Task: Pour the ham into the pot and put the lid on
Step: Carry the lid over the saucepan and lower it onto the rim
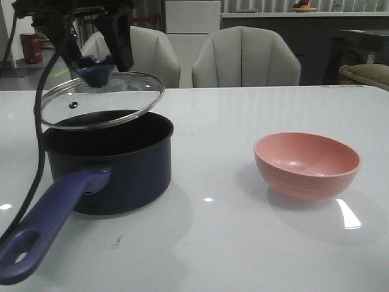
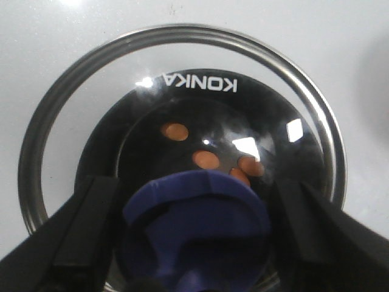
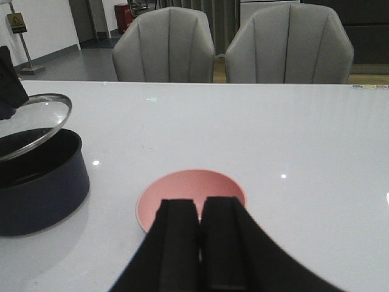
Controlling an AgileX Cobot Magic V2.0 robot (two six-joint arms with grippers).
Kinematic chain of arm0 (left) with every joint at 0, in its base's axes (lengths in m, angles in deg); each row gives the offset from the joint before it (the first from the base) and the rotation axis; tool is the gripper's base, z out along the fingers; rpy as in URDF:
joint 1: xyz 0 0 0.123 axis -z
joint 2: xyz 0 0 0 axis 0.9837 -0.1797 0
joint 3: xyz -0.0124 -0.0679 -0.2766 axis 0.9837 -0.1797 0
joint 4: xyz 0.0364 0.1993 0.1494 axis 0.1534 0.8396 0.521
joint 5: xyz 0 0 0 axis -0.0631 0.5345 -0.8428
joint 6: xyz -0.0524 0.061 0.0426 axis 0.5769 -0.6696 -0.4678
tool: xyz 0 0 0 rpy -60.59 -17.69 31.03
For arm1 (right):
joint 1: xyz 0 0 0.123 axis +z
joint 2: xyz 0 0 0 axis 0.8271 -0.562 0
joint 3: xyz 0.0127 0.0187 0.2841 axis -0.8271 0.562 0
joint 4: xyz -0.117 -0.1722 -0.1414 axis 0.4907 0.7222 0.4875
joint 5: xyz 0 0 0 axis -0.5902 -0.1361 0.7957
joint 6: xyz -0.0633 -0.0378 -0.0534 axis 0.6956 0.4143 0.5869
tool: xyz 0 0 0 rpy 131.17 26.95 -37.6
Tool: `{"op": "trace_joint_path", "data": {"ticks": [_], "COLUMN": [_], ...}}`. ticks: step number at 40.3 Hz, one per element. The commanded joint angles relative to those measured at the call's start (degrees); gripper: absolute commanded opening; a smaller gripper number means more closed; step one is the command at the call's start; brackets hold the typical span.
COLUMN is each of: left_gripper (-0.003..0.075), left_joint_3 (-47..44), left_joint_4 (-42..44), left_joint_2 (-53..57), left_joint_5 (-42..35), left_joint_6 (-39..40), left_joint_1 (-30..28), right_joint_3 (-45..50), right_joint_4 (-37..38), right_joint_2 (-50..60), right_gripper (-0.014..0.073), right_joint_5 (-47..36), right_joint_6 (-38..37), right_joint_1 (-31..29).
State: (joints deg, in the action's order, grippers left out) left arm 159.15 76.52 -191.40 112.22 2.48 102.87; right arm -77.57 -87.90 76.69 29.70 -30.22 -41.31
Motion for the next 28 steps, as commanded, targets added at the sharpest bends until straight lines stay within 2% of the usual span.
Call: {"op": "trace_joint_path", "data": {"ticks": [1,28], "left_gripper": [0.0407,0.0407], "left_joint_3": [2.39,2.39], "left_joint_4": [-0.41,-1.42], "left_joint_2": [2.04,0.08], "left_joint_5": [-1.14,-1.27], "left_joint_6": [0.12,0.09], "left_joint_1": [0.91,1.04], "right_joint_3": [-1.64,-1.64], "right_joint_4": [-0.25,-0.25], "right_joint_2": [-0.63,-0.63], "right_gripper": [0.015,0.015], "right_joint_5": [-4.88,-4.88], "right_joint_6": [0.28,0.28], "right_joint_1": [-0.03,-0.03]}}
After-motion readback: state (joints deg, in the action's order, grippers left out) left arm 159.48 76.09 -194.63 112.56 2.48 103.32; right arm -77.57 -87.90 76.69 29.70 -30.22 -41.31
